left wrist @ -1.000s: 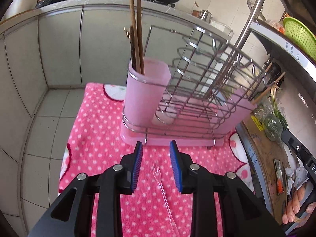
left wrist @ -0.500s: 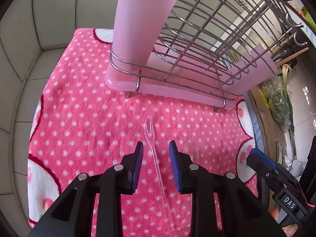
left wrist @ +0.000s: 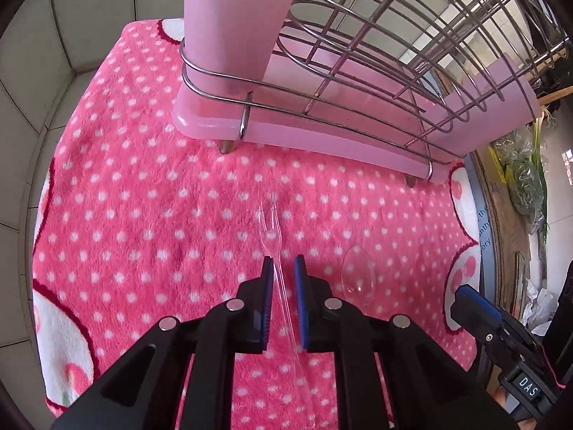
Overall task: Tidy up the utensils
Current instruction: 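Grasp a clear plastic fork with the left tool while the right tool grasps a clear plastic spoon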
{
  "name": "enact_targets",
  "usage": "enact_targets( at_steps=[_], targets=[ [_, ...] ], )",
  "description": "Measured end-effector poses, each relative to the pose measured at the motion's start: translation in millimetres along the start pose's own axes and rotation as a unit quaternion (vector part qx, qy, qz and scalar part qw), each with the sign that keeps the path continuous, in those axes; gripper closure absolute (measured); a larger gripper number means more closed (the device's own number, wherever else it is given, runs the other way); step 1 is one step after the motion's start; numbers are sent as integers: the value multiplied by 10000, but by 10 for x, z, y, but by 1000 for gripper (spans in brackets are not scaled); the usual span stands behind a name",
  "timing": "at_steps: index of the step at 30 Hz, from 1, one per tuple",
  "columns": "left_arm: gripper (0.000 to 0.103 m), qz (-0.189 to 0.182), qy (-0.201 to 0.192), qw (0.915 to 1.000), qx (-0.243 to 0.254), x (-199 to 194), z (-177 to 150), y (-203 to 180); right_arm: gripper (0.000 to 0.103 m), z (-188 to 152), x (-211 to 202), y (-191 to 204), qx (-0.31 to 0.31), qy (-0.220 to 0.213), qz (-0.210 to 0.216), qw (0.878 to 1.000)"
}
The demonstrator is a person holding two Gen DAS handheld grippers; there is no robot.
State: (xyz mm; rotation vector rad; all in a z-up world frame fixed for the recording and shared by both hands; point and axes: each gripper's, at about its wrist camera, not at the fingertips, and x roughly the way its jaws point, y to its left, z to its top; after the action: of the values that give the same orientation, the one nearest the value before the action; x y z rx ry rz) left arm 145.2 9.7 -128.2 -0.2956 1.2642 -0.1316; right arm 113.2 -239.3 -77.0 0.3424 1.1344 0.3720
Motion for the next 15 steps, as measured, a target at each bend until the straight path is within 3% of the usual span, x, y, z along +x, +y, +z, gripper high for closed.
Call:
enact_targets(
  at_steps=[7,15],
  targets=[
    [92,209,143,9997,68,214,33,-61,68,5,22,-16,33,167,221,9996],
    [97,201,-60,9996,181,249,24,-79,68,5,148,84,94,450,651,9968]
  ],
)
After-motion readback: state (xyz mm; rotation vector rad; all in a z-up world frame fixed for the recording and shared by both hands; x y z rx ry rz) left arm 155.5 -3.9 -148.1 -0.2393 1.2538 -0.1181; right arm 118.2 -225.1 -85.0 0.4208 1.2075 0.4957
